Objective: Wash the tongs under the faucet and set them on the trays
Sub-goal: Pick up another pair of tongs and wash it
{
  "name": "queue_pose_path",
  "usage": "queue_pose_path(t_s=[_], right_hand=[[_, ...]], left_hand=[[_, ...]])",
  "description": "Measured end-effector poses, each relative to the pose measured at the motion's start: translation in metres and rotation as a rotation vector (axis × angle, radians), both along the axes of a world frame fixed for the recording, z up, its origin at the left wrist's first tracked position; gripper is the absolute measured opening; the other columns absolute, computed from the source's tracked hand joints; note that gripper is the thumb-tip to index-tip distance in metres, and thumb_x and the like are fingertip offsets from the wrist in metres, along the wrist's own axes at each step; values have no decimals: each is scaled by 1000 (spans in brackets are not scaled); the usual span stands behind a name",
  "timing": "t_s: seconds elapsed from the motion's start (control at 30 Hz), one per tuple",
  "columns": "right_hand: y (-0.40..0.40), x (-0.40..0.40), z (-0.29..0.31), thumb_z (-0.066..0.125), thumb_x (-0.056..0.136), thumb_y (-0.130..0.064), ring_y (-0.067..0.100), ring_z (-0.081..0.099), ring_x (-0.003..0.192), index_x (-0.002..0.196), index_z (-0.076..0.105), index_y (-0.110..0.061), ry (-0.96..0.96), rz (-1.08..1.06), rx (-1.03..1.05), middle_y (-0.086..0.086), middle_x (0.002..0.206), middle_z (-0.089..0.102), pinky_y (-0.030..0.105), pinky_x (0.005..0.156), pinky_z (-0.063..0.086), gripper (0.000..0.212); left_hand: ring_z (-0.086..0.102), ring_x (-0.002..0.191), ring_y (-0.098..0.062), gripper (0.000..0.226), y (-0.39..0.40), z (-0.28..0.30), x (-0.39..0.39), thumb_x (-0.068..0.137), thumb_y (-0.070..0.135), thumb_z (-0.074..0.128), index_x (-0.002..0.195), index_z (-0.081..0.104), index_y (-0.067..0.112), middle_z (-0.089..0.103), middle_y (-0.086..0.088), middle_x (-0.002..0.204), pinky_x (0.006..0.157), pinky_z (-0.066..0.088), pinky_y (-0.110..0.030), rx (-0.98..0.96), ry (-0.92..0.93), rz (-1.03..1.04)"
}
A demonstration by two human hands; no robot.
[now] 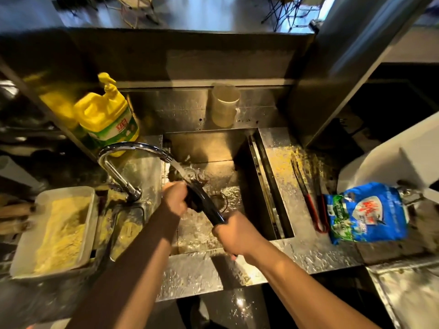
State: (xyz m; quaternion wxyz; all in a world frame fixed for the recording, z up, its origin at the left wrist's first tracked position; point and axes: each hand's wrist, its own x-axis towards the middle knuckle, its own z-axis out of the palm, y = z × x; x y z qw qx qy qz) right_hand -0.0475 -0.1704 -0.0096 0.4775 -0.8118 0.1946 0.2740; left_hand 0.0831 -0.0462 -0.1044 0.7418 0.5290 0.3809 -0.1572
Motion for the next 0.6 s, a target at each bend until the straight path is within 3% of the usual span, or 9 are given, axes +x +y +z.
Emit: queue_pose_path(t_s=[0.07, 0.17, 0.23, 0.3, 0.37, 0.43, 0.5, 0.53, 0.6], right_hand=[[-12, -12, -1, 63, 81, -37, 14, 43, 36, 77, 59, -9, 29, -37, 62, 2, 54, 50, 24, 39, 36, 29], [-36, -15, -3, 52, 80, -69, 12, 45, 40, 83, 59, -17, 71, -167, 69, -4, 57, 51, 23, 42, 34, 52], [-44, -9, -5, 51, 88, -62, 12, 48, 40, 84, 59, -15, 8, -137, 4, -3, 59, 52, 25, 42, 37, 47], [-44, -2, -7, 58, 93, -48, 12, 61, 47, 100, 55, -12, -28, -130, -12, 2, 77, 62, 26, 43, 45, 37], [-42, 5, -6, 69, 89, -34, 22, 72, 65, 114, 41, -13, -8, -170, 35, 9, 101, 61, 33, 52, 55, 43], [-38, 8, -4, 77, 83, -26, 23, 71, 59, 113, 35, -17, 2, -185, 60, 11, 106, 57, 33, 49, 56, 52], [-31, 10, -2, 76, 83, -36, 16, 65, 49, 111, 39, -15, -62, -118, -49, 9, 99, 61, 27, 40, 50, 51], [-27, 11, -2, 71, 84, -44, 17, 66, 53, 111, 45, -15, -97, -59, -129, 7, 94, 64, 30, 43, 52, 48], [-22, 13, -1, 62, 88, -45, 26, 69, 72, 113, 55, -14, -139, 55, -264, 7, 93, 69, 42, 64, 59, 40]], left_hand=[[67, 105, -35, 28, 12, 0, 7, 95, 4, 59, 122, 60, -4, 67, -22, 113, 87, 57, -51, 49, -7, 139], [65, 113, -35, 43, 17, -2, 3, 95, 12, 62, 136, 55, 3, 63, -21, 132, 96, 53, -52, -19, -19, 203], [63, 118, -35, 43, 18, -2, -4, 99, 18, 57, 139, 53, 4, 60, -19, 137, 100, 49, -51, -136, 8, 176], [63, 119, -34, 41, 23, 0, -9, 101, 28, 53, 135, 56, 7, 62, -15, 134, 104, 47, -53, -254, 5, 149], [69, 101, -28, 35, 24, 5, -16, 101, 37, 48, 118, 62, 10, 65, -12, 119, 96, 52, -49, -375, -58, 112], [67, 104, -28, 45, 24, 6, -23, 100, 46, 43, 121, 59, 10, 63, -14, 118, 94, 50, -47, -487, -124, 65], [57, 125, -33, 60, 25, 9, -27, 98, 55, 39, 137, 52, 12, 59, -16, 133, 99, 45, -50, -577, -139, 19], [53, 131, -34, 64, 25, 11, -28, 97, 58, 38, 141, 50, 12, 57, -17, 137, 100, 44, -50, -612, -133, 6], [49, 134, -36, 66, 24, 14, -29, 97, 59, 38, 141, 50, 11, 55, -20, 136, 104, 41, -50, -639, -131, -8]])
